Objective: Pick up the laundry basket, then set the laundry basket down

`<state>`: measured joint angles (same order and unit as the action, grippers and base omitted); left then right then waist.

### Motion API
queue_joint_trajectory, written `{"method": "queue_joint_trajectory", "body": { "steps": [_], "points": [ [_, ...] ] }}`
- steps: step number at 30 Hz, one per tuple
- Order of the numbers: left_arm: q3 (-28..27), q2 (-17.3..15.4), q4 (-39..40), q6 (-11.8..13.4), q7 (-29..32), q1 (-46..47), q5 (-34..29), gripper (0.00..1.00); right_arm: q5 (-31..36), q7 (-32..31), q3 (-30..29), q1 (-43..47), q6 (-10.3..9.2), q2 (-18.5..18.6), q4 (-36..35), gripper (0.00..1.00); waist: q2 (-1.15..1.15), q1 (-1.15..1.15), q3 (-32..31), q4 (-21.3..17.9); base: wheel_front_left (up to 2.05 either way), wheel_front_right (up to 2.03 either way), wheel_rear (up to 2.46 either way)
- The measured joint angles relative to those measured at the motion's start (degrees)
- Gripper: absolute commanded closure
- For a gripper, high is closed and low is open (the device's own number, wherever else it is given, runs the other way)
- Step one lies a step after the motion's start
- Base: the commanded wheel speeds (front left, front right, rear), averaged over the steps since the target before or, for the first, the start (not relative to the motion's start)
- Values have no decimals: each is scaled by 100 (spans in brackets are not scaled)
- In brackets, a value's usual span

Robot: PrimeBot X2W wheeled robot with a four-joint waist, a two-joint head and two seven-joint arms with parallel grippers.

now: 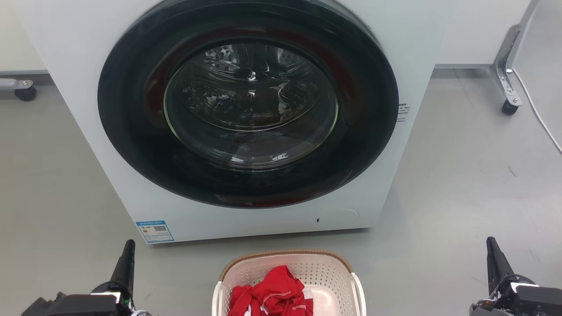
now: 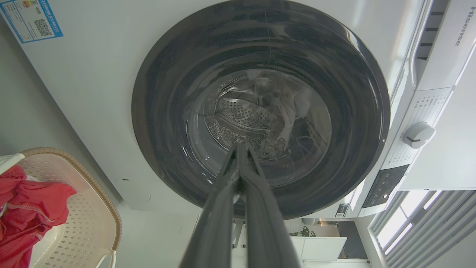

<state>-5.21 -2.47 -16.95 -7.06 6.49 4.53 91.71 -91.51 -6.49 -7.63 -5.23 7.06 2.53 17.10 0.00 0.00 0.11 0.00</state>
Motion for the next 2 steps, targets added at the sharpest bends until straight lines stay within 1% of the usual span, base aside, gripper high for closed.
{"method": "queue_joint_trajectory", "body": {
  "steps": [2],
  "points": [
    [0, 0, 1, 0, 0, 0, 0, 100, 0, 0, 0, 0, 0, 0, 0, 100, 0, 0, 0, 0, 0, 0, 0]
  ]
}}
